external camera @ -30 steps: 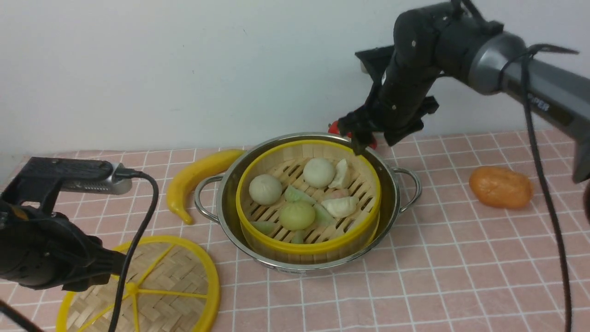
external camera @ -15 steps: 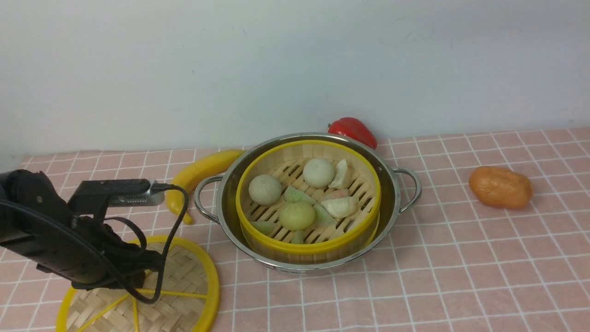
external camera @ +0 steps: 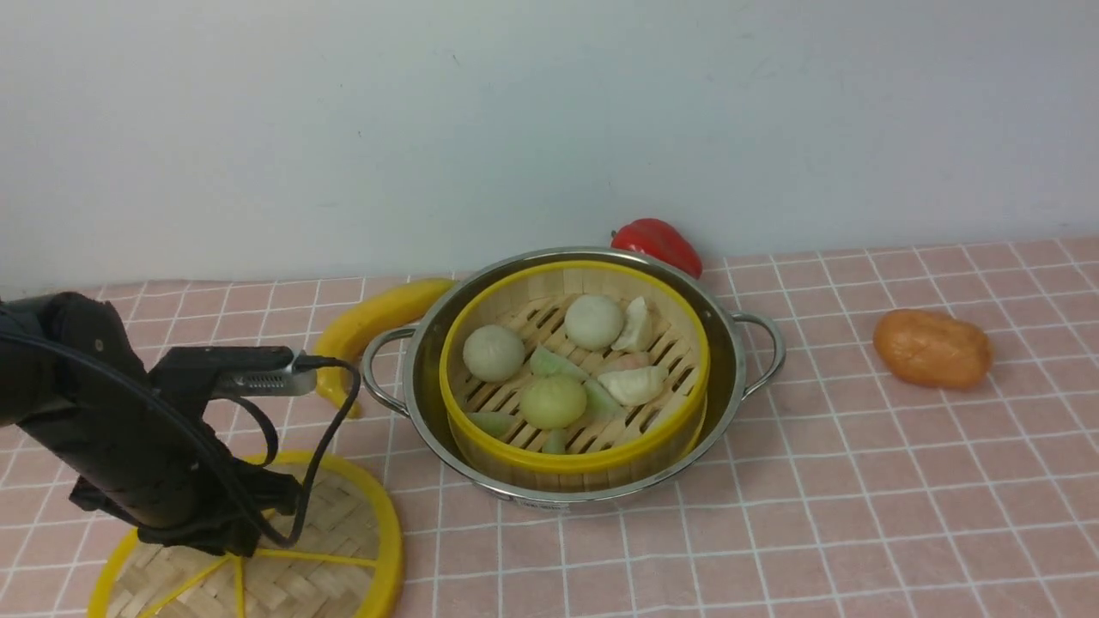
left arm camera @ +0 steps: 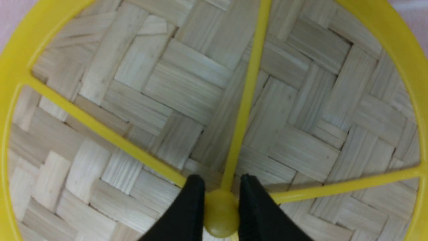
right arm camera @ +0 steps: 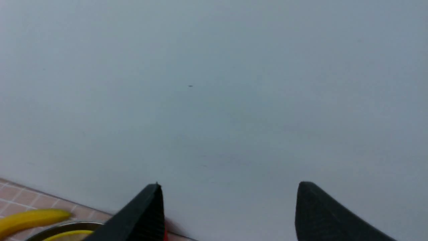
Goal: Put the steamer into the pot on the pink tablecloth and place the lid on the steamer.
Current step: 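Grasp the bamboo steamer lid lying on the table by its centre knob, then place the yellow bamboo steamer lid onto the steamer in the pot with the left gripper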
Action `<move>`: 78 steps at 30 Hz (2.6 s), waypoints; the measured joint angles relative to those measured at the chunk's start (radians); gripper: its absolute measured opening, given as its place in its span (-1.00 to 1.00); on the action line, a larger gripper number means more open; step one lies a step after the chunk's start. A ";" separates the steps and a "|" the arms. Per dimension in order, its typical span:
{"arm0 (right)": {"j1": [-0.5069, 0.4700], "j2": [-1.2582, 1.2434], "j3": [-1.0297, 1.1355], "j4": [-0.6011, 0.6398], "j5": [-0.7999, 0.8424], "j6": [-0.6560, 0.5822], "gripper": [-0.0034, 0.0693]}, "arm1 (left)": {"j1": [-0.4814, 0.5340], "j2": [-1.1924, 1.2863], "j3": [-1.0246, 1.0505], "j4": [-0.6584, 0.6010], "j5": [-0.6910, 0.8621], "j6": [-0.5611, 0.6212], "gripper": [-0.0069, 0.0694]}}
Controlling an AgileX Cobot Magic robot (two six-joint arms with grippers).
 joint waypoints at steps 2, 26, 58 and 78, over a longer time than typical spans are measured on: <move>0.000 -0.039 0.050 -0.032 0.000 0.000 0.50 | 0.000 -0.017 -0.038 0.035 0.064 -0.014 -0.51; 0.000 -0.826 1.205 0.105 0.009 0.137 0.50 | -0.519 0.328 -0.945 0.115 0.305 -0.111 -0.51; 0.000 -0.850 1.209 0.147 0.009 0.130 0.50 | -0.529 0.437 -1.213 0.095 0.392 -0.171 -0.51; 0.000 -0.850 1.209 0.152 0.009 0.130 0.50 | -0.529 0.454 -1.105 0.122 0.392 -0.162 -0.51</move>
